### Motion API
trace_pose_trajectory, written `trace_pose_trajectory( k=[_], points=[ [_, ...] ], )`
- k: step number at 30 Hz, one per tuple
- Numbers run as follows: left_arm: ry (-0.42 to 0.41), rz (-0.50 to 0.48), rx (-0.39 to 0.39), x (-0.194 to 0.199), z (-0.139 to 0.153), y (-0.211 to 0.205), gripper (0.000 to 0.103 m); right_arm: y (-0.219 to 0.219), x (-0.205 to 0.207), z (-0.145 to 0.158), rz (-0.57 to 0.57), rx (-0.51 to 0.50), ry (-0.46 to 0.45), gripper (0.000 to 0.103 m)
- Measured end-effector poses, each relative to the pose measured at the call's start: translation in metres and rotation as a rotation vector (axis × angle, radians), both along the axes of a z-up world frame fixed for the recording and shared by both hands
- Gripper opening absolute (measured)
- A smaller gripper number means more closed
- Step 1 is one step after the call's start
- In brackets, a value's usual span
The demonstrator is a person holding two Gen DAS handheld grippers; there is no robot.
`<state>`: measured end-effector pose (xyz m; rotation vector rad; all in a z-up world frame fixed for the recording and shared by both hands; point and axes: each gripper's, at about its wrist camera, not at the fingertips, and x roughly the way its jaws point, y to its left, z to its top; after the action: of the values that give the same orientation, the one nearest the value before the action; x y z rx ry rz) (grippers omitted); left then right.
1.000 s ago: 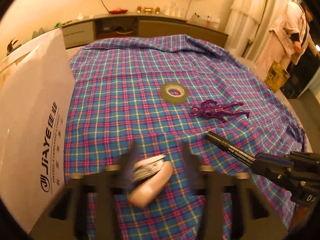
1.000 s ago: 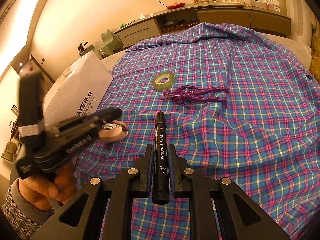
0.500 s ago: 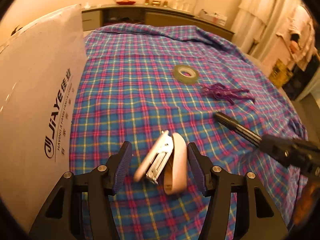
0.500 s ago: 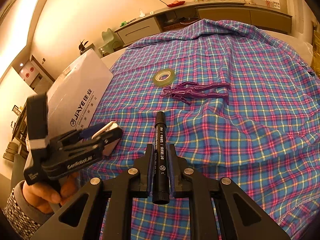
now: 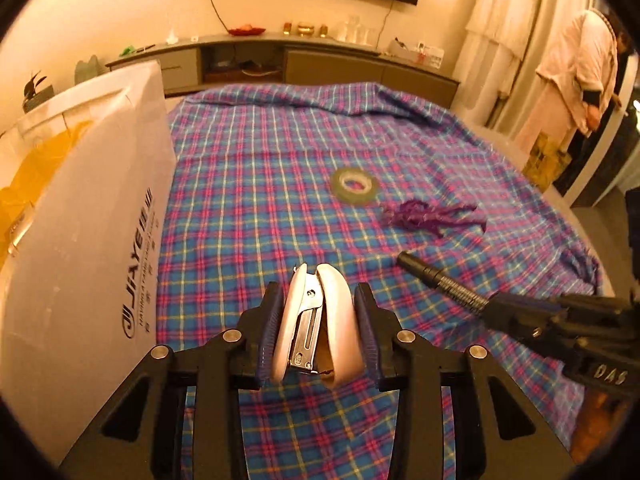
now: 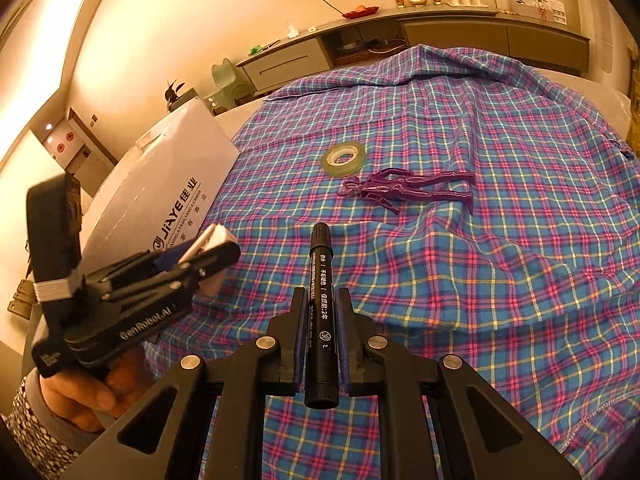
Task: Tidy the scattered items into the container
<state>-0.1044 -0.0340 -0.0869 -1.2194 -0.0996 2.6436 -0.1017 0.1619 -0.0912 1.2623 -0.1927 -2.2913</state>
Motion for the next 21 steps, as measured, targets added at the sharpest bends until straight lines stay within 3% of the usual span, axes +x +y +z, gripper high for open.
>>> trace_pose_trajectory(
  k=[21],
  points=[
    [0.146, 0.012, 0.133, 0.032, 0.075, -0.029, 0.037, -0.035, 0.028, 0.045, 0.038, 0.027, 0.088, 0.015]
  ],
)
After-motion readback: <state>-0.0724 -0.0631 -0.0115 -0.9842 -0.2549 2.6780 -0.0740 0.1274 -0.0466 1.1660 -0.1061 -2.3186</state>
